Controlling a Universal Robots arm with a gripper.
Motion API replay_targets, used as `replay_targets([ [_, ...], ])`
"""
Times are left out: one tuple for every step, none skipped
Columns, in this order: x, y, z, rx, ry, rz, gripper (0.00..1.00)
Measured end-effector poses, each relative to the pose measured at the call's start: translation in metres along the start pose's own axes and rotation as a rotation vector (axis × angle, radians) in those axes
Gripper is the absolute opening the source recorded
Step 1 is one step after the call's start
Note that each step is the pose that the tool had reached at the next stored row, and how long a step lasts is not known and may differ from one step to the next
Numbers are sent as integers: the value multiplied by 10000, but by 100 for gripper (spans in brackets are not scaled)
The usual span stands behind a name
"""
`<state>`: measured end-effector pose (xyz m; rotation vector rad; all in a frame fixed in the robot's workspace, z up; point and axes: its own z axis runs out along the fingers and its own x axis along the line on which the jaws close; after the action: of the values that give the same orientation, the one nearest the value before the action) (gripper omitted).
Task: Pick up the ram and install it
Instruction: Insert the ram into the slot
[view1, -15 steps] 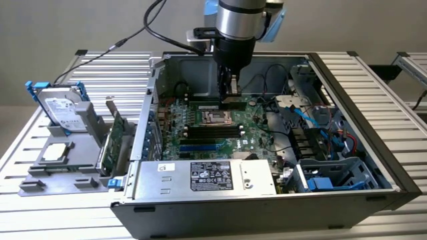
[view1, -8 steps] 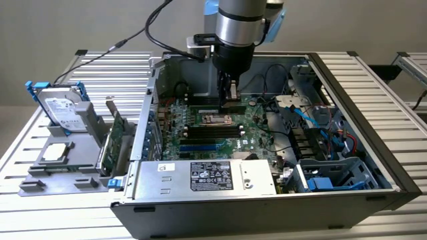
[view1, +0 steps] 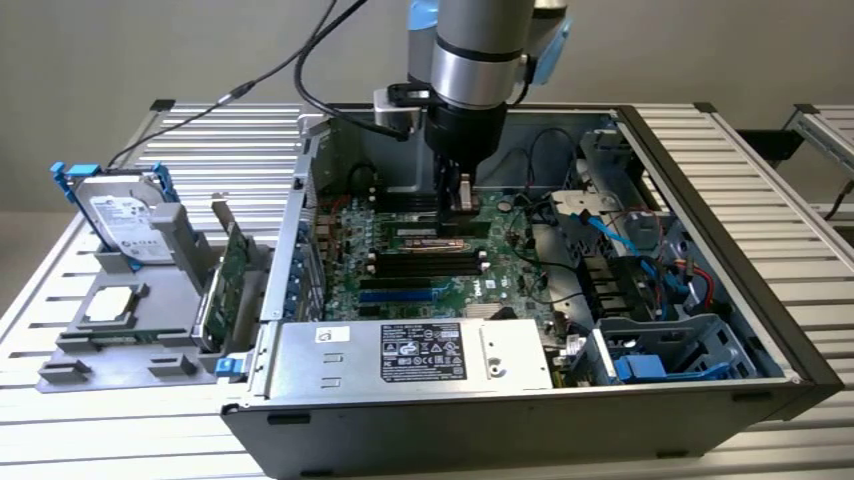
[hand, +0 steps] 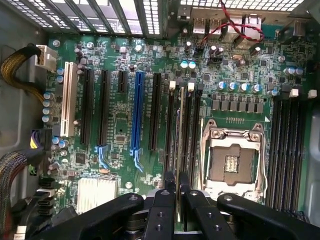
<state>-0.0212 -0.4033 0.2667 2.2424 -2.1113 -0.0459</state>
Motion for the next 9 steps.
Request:
replay_targets([
  [0, 2, 17, -1, 1, 0, 14],
  [-1, 5, 36, -1, 1, 1, 14],
  [-2, 9, 54, -1, 1, 1, 14],
  [-3, 12, 72, -1, 0, 2, 14],
  [-3, 14, 91, 0, 0, 3, 14],
  [-3, 16, 109, -1, 1, 6, 14],
  [-4, 17, 128, -1, 0, 11, 14],
  [-5, 18, 147, 0, -1, 18, 14],
  [-5, 20, 165, 0, -1, 28, 14],
])
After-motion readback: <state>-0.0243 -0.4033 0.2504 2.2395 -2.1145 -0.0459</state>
